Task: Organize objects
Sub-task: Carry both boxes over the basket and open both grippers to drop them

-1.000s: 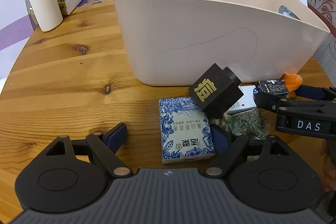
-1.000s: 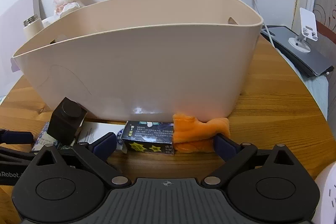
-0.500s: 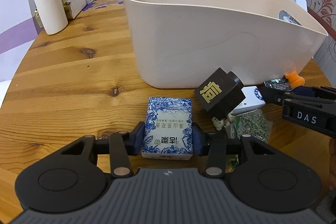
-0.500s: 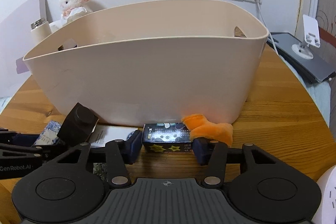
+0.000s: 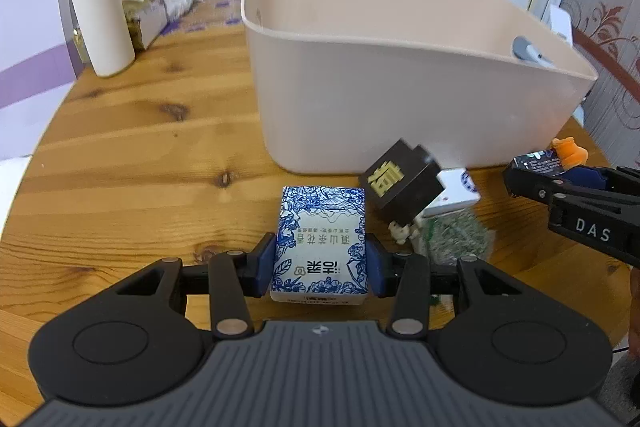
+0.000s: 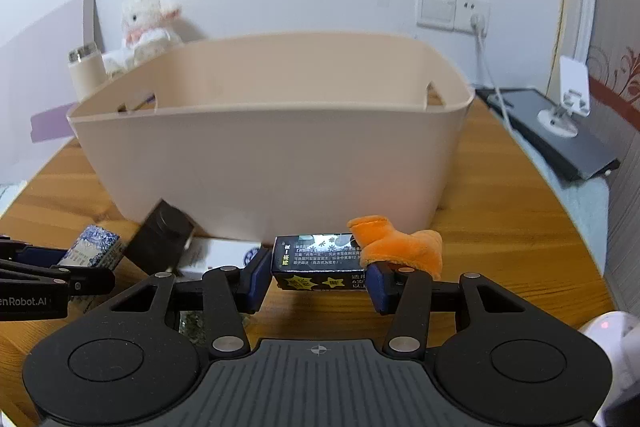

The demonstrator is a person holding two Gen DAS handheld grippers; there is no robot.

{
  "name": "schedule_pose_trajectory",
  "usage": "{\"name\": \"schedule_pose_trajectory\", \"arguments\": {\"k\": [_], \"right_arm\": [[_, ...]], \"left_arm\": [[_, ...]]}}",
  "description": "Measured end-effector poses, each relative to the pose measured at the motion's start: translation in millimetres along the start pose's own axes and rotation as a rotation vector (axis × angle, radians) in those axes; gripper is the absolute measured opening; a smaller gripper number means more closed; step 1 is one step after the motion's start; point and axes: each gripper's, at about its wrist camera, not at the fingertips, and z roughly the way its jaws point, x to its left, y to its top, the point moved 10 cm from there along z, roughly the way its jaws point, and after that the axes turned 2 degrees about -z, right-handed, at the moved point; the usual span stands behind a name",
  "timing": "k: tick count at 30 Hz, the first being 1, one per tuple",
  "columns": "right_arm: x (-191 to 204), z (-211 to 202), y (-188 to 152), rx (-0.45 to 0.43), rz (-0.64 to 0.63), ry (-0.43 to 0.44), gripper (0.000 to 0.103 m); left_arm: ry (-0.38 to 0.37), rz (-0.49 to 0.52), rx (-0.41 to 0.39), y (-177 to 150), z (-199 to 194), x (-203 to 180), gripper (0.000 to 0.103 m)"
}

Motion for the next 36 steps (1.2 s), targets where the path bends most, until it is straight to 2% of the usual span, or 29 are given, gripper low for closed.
{"name": "schedule_pose_trajectory", "arguments": {"k": [12, 21, 28, 33, 36], "right_arm": [[-14.8, -55.2, 49.0, -0.175, 0.033, -0.010, 0.046], [-31.1, -54.7, 89.7, -0.250, 0.067, -0.013, 0.046], [-35.8, -33.0, 109.4, -0.246, 0.063, -0.012, 0.046], [-32.7, -2.8, 111.6, -0.187, 0.062, 0.015, 0.046], [-30.6, 18.3, 108.6, -0.133, 0.051, 0.020, 0.046]], "left_arm": [[-0.034, 0.007, -0.164, 39.9, -61.2, -7.5, 0.048], [-0.027, 0.024, -0.264, 87.4, -79.3, -17.1, 0.048], [0.002, 0.024, -0.282, 129.6, -57.3, -22.4, 0.048], [0.040, 0.031, -0.246, 152.5, -18.2, -26.3, 0.048], [0.079, 0.077, -0.213, 157.8, 8.9, -31.4, 0.048]]}}
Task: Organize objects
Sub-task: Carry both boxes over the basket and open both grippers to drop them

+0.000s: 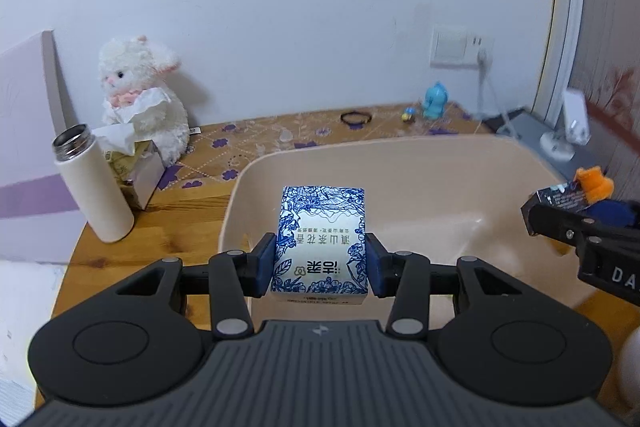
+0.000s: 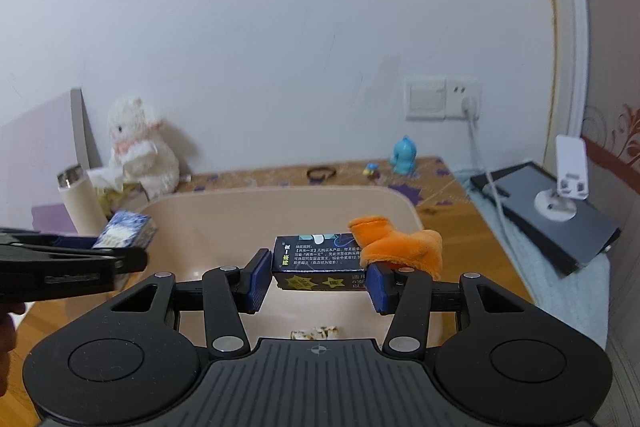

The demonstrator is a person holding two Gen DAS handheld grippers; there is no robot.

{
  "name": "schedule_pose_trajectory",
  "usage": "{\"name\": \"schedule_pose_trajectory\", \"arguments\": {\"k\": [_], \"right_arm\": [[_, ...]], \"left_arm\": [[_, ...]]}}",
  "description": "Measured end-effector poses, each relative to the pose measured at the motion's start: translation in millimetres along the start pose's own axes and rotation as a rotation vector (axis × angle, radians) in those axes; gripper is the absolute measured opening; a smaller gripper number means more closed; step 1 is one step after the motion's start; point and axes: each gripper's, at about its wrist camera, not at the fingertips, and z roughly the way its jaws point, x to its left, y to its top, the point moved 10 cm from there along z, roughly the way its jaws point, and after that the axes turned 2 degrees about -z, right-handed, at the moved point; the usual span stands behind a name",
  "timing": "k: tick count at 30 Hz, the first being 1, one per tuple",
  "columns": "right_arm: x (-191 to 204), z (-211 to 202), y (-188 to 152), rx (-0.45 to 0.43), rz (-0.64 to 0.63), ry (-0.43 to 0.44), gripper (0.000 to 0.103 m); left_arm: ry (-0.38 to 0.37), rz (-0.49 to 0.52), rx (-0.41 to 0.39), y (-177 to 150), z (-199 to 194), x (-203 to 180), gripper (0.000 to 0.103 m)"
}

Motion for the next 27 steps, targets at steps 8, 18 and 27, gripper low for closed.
{"name": "schedule_pose_trajectory", "arguments": {"k": [8, 18, 27], "right_arm": [[7.1, 36.4, -22.5, 0.133, -0.037, -0.008, 0.046], [12.8, 39.9, -30.2, 0.182, -0.052, 0.003, 0.059], [13.4, -7.8, -12.4, 0.072, -0.047, -0.018, 0.076]], "left_arm": [[0.028, 0.068, 0.114, -27.1, 51.0, -8.3, 0.048], [0.032, 0.042, 0.065, -18.8, 36.9, -3.1, 0.050], [0.039, 0.026, 0.020, -12.3, -0.4, 9.0, 0.073]]}}
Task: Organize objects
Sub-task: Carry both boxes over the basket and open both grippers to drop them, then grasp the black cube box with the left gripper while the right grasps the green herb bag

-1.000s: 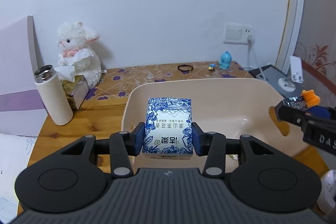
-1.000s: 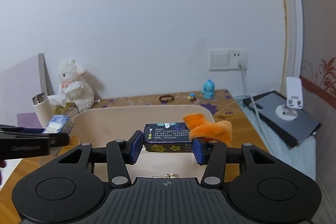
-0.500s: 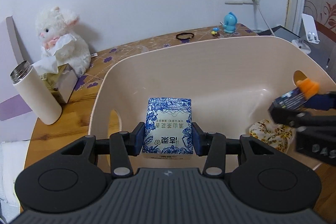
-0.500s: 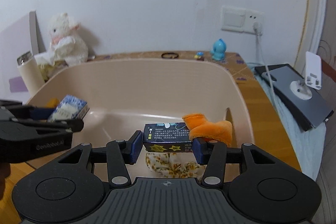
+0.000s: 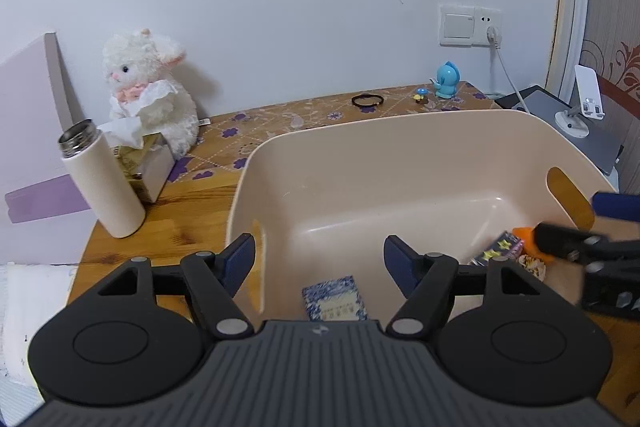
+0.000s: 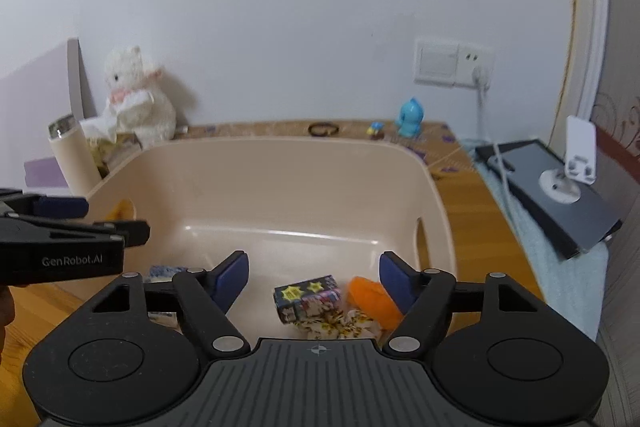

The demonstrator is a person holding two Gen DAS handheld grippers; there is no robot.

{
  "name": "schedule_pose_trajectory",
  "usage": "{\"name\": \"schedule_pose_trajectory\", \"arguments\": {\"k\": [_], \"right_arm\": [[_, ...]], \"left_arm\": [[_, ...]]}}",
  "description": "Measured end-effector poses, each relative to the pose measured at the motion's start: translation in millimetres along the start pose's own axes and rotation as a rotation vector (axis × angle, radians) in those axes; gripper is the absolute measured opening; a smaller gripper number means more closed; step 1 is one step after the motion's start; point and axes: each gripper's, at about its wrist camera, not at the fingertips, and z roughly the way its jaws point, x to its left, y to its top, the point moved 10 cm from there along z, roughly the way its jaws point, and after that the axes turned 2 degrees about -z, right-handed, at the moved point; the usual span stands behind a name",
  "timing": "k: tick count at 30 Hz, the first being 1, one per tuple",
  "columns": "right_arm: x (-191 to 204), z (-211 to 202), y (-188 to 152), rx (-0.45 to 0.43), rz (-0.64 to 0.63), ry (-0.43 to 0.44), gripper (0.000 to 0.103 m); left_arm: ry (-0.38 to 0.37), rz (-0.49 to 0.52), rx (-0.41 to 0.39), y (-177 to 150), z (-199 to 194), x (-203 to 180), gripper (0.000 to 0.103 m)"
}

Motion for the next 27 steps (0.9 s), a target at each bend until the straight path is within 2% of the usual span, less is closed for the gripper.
{"name": "schedule_pose_trajectory", "arguments": {"k": [6, 15, 27], "right_arm": [[2.1, -37.3, -3.7, -0.047, 0.000, -0.008, 0.078], [7.9, -69.0, -26.3, -0.055, 0.006, -0.002, 0.079], [28.2, -63.7, -79.8, 0.026, 0.005, 0.032, 0.079]], "left_arm": [[-0.011, -0.001, -0.019, -7.6, -29.9, 7.9, 0.074], [-0.033, 0.012, -0.037, -31.9, -69.2, 11.5, 0.075], [-0.040, 0.039, 0.047, -91.0, -63.1, 16.0, 0.075]]}}
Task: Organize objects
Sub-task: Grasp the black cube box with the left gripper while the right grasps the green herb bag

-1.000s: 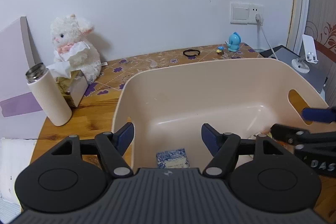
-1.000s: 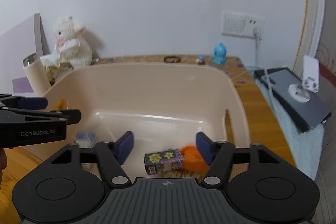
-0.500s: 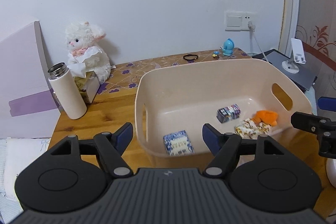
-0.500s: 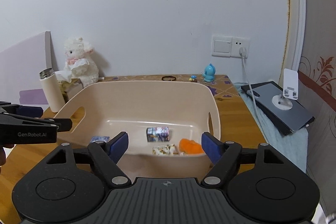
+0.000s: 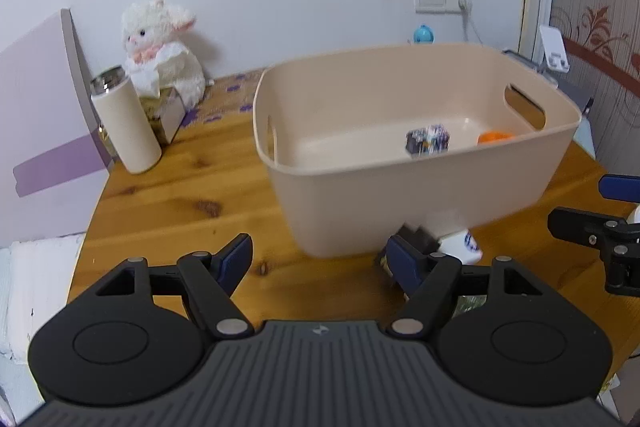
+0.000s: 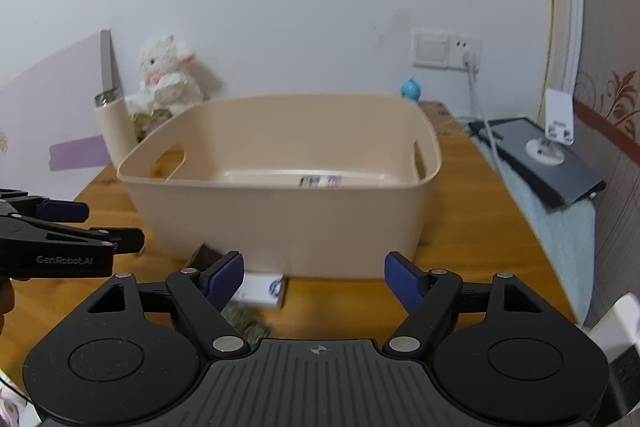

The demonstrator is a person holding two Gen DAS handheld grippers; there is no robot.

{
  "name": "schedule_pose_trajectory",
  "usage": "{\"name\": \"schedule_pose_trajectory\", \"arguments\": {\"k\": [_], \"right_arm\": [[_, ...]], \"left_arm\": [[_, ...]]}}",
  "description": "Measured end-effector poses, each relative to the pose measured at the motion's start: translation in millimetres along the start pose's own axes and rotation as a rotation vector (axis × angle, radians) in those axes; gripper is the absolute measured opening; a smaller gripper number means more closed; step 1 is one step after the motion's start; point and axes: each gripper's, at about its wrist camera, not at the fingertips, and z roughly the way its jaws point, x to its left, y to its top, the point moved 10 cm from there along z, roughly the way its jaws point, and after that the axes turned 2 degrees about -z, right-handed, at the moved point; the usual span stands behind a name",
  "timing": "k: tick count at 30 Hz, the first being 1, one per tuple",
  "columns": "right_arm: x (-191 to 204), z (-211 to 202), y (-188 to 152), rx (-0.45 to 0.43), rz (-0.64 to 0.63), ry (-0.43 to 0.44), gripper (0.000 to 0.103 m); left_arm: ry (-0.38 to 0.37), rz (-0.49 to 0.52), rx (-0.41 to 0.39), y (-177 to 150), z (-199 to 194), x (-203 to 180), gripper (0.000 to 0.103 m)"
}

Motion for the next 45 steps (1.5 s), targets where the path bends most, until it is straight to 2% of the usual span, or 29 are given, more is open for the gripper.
{"name": "schedule_pose_trajectory", "arguments": {"k": [11, 21, 23, 28, 30, 35, 40, 42, 43, 44, 45], "right_arm": [[33.3, 29.6, -34.1, 0.097, -0.017, 0.065, 0.079], [48.9, 61.2, -47.1, 0.165, -0.024, 0.098, 0.081], [48.2, 65.4, -48.3, 0.167, -0.016, 0.102, 0.086], [42.9, 64.7, -50.0, 0.167, -0.028, 0.095, 0.086], [41.5, 62.2, -49.7, 0.163, -0.050, 0.080, 0.085], [39.4, 61.2, -49.4, 0.169, -0.019, 0.117, 0.076], [40.8, 61.2, -47.5, 0.165, -0.016, 0.155, 0.068], [42.4, 61.7, -46.5, 0.166, -0.007, 0.179, 0.061], [43.4, 61.7, -46.0, 0.168, -0.003, 0.193, 0.054], [44.9, 61.2, -45.1, 0.169, 0.003, 0.211, 0.042], [46.6, 60.4, -44.3, 0.169, 0.005, 0.223, 0.038]], "left_arm": [[-0.003, 0.000, 0.076, -35.5, 19.1, 11.2, 0.075], [-0.020, -0.019, 0.083, -32.9, 28.9, 17.0, 0.075], [-0.041, -0.026, 0.078, -30.2, 29.5, 15.0, 0.075], [-0.111, -0.023, 0.060, -25.8, 29.2, -1.1, 0.077], [-0.141, -0.016, 0.051, -23.9, 29.9, -10.4, 0.081], [-0.172, 0.004, 0.045, -17.3, 44.0, -31.6, 0.084], [-0.181, -0.007, 0.105, -20.3, 69.2, -41.6, 0.081], [-0.188, -0.003, 0.123, -22.9, 76.3, -44.5, 0.067], [-0.204, -0.004, 0.130, -24.5, 77.6, -45.8, 0.065], [-0.217, -0.016, 0.127, -24.7, 77.3, -46.3, 0.058], [-0.226, -0.018, 0.127, -24.3, 76.5, -46.7, 0.055]]}}
